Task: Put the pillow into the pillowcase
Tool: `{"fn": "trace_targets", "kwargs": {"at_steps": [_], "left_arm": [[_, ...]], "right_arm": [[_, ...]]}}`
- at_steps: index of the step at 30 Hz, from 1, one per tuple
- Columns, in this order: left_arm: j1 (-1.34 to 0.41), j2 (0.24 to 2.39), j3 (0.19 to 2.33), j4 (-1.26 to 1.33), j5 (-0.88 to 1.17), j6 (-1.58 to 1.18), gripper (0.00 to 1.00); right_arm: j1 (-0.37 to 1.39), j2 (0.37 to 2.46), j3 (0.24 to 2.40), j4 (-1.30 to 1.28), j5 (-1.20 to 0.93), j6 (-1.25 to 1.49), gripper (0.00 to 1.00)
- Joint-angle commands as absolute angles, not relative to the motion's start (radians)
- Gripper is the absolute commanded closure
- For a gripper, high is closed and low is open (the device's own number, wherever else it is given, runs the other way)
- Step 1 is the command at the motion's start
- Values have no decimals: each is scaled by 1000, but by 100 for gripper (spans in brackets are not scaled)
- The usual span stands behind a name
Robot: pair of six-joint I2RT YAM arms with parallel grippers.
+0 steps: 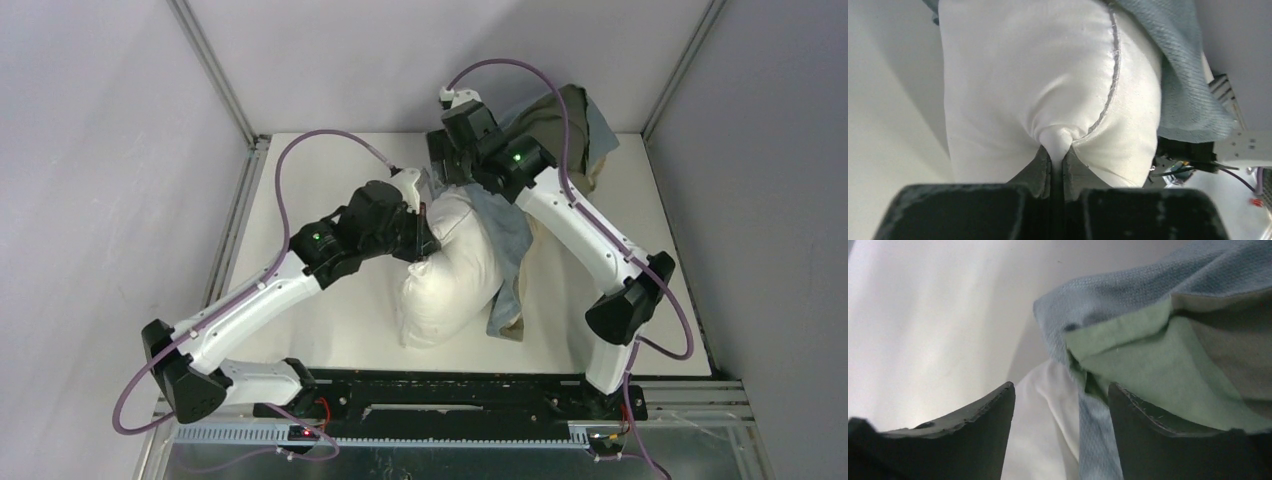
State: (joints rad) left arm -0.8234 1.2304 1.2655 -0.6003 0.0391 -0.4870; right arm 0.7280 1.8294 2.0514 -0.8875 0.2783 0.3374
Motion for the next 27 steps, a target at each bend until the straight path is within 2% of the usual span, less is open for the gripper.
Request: {"fn": "trace_targets", "kwargs": {"at_steps": [1,4,8,13,16,17,20,22,24,27], "left_arm": [[-821,1249,1205,-568,-71,-486,100],[-822,1247,1200,-554,-83,-496,100],[-821,1247,1196,-553,-99,-502,100],[-812,1238,1179,-545,-108,-517,100],[-807,1237,1173,-539,-113,-526,100],[-805,1235,1170,-539,-122,-531,100],[-774,1228,1126,-497,-111,-565,100],[-714,1240,1049,-392,-58,-609,100],[-635,1286,1008,-307,-12,-664,100],[-545,1374,1020,-213,35,-715,100]], "right_arm": [[808,1715,2054,-929,450,256,25],[854,1674,1977,-948,560,235,21],[887,1605,1807,-924,631,237,20],[877,1544,1633,-880,647,246,28],[858,1545,1614,-879,691,252,42],[845,1547,1623,-887,707,257,51],[832,1539,1713,-912,710,267,87],[892,1547,1817,-912,675,245,98],[971,1602,2010,-964,563,260,100],[1133,1709,2170,-982,449,277,100]]}}
